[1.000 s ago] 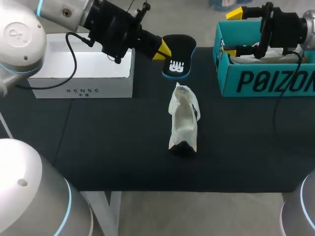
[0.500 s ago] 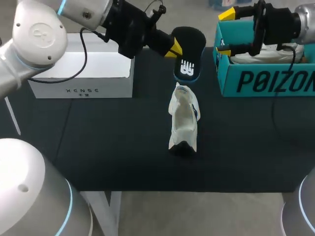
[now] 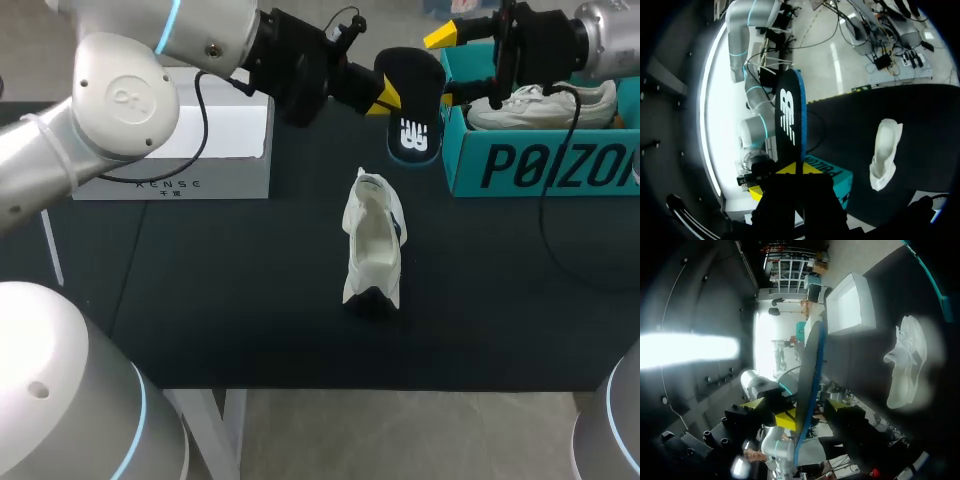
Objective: Take the shoe out of the shoebox, open the shoe tongue, remove and reinsert the insole, then place the shoe into the shoebox
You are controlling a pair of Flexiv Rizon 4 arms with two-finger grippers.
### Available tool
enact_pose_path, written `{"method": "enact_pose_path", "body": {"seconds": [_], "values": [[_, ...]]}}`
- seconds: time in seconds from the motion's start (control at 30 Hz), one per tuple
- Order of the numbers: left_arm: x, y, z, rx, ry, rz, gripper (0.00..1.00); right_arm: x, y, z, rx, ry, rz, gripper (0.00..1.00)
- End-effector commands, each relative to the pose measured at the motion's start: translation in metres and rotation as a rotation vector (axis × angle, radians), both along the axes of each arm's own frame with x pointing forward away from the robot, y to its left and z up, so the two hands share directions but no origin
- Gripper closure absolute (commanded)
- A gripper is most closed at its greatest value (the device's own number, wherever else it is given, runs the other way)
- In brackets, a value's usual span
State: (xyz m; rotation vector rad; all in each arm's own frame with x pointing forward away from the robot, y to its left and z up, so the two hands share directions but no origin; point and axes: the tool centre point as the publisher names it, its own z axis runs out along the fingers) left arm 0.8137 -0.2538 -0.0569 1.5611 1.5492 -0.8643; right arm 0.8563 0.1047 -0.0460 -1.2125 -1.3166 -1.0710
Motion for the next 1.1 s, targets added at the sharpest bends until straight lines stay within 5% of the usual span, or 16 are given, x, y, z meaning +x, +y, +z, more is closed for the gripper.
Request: {"method": "enact_pose_path", "body": {"seconds": [0.03, 0.13, 0.27, 0.33, 0.6, 0.67, 0.7, 1.1], "values": [[0.000, -0.001, 0.000, 0.004, -0.002, 0.000, 1.00, 0.004, 0.003, -0.004, 0.001, 0.008, 0.012, 0.63], [-0.001, -0.002, 0.001, 0.013, -0.015, -0.015, 1.00, 0.004, 0.004, -0.006, 0.002, 0.013, 0.014, 0.64], [0.001, -0.002, 0.002, 0.023, -0.023, -0.019, 1.00, 0.003, 0.005, -0.008, 0.007, 0.019, 0.014, 0.95], [0.001, -0.002, 0.001, 0.028, -0.026, -0.019, 1.00, 0.002, 0.005, -0.009, 0.010, 0.020, 0.010, 1.00], [-0.002, -0.001, -0.001, 0.044, -0.015, -0.003, 1.00, 0.001, 0.004, -0.010, 0.012, 0.012, -0.002, 1.00], [-0.002, 0.000, 0.001, 0.034, -0.014, 0.006, 0.15, 0.001, 0.003, -0.010, 0.013, 0.012, -0.002, 1.00], [-0.001, 0.002, 0.002, 0.037, -0.005, 0.014, 0.00, 0.001, 0.003, -0.011, 0.014, 0.013, -0.002, 1.00], [0.014, 0.048, 0.002, 0.299, -0.033, -0.056, 0.00, 0.000, 0.006, -0.018, 0.009, 0.028, 0.019, 1.00]]}}
